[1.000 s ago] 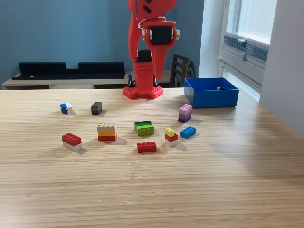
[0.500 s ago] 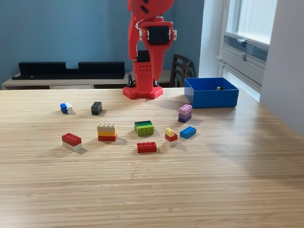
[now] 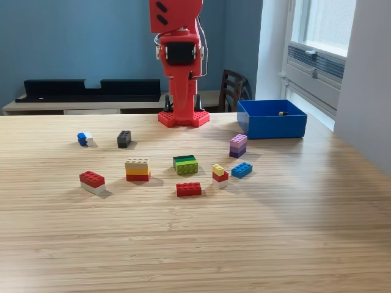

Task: Grasp a lego block and put it in the bin.

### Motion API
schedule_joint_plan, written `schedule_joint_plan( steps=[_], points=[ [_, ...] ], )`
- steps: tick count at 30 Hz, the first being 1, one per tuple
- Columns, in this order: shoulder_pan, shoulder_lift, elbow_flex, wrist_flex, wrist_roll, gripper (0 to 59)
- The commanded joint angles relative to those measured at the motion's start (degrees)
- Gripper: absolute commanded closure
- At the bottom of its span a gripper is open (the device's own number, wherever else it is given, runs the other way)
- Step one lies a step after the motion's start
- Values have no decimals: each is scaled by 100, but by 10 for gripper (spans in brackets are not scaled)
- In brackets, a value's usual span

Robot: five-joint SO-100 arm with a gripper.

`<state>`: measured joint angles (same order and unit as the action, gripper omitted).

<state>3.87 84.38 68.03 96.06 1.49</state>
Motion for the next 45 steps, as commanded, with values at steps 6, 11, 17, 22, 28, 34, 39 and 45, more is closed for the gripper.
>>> schedule_joint_plan(
  steps=[6,11,17,22,28,34,39,45],
  points=[
    [53,193,229,-510,-431,586],
    [-105,176,123,-703,-677,547],
    [-413,114,-237,-712,-905,388],
    [-729,97,-325,-835,-1143,355],
    [-870,70,-176,-1195,-1521,342],
    [-870,26,-88,-1485,-1872,330],
    [-896,-633,-264,-1608,-2039,329],
    [-1020,-1441,-387,-1608,-2083,329]
  ],
)
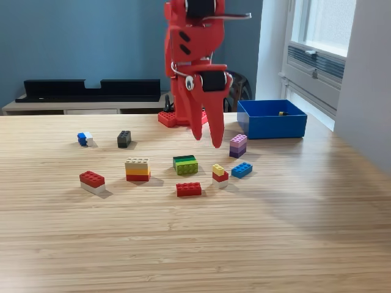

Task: Grasp a lego block and put it in the bin.

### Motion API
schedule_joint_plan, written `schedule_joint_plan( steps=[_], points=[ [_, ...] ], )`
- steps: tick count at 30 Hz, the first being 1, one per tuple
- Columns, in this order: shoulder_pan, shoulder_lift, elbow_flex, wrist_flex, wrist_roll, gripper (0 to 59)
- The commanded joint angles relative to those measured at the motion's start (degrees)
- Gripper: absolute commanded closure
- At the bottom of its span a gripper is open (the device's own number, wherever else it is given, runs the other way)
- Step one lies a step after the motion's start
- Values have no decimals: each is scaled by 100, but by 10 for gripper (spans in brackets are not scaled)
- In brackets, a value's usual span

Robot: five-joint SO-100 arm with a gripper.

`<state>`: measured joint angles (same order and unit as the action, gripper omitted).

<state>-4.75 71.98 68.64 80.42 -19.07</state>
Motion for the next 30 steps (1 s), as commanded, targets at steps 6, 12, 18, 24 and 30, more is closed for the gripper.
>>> schedule_joint_plan(
  steps=[6,12,18,24,30],
  points=[
    [-360,-633,-668,-44,9,327],
    [-501,-835,-967,-44,62,326],
    [-554,-1055,-1195,-44,114,333],
    [-536,-1354,-1283,-44,141,348],
    [-536,-1591,-1380,-88,185,358]
  ],
)
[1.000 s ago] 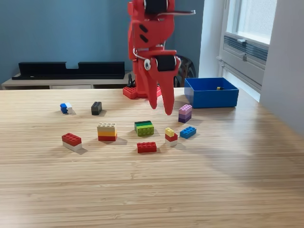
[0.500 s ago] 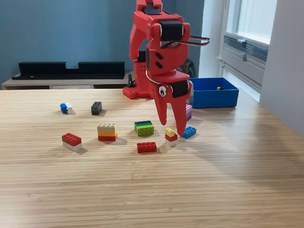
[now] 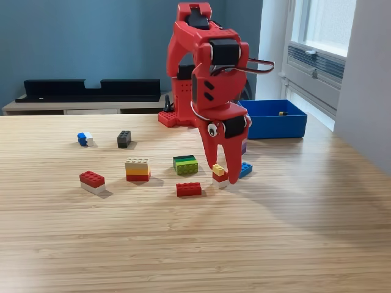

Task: Grasp a lego block and put it in the bin.

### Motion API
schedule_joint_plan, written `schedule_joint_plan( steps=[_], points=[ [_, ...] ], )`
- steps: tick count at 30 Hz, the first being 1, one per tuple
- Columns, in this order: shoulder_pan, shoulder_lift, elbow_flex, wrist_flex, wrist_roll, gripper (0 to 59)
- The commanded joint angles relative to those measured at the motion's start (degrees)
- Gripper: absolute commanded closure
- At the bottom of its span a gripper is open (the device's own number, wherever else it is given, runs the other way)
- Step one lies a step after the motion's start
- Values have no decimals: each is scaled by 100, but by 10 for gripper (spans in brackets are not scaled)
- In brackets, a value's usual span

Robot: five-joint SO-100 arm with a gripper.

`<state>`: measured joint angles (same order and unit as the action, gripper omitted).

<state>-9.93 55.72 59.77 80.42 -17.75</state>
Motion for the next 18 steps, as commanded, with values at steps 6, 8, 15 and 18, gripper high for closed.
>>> schedule_joint_plan(
  steps=[6,8,15,18],
  points=[
    [-9,-97,-501,-246,97,366],
    [-9,-105,-466,-325,123,367],
    [-18,-105,-360,-492,211,440],
    [-18,-105,-352,-492,264,508]
  ],
)
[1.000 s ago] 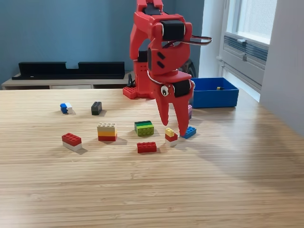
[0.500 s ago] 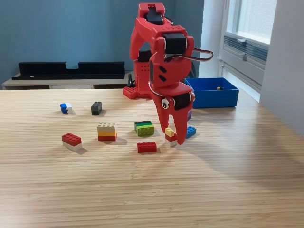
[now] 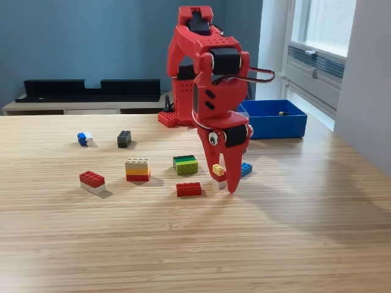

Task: Grasp a lego block and put it in the bin.

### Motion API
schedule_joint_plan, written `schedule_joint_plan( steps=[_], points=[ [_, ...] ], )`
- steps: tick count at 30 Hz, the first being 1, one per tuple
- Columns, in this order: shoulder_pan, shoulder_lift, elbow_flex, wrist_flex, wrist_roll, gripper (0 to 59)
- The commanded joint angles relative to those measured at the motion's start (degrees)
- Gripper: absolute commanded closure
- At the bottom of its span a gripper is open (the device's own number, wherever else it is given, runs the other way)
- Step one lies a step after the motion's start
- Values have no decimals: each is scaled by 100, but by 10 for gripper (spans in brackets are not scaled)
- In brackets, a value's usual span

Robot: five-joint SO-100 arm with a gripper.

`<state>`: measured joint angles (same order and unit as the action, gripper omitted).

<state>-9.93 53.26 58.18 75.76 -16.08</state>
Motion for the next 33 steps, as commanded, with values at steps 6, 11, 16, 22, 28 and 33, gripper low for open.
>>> schedule_joint_plan(
  steps=[6,11,16,22,28,33],
  points=[
    [-18,141,-176,-35,281,586],
    [9,193,-299,-18,650,586],
    [-9,229,-246,53,1028,586],
    [-141,264,-756,844,1362,586],
    [-615,853,-1503,1784,1661,586],
    [-1222,1881,-791,1854,1723,586]
  ],
)
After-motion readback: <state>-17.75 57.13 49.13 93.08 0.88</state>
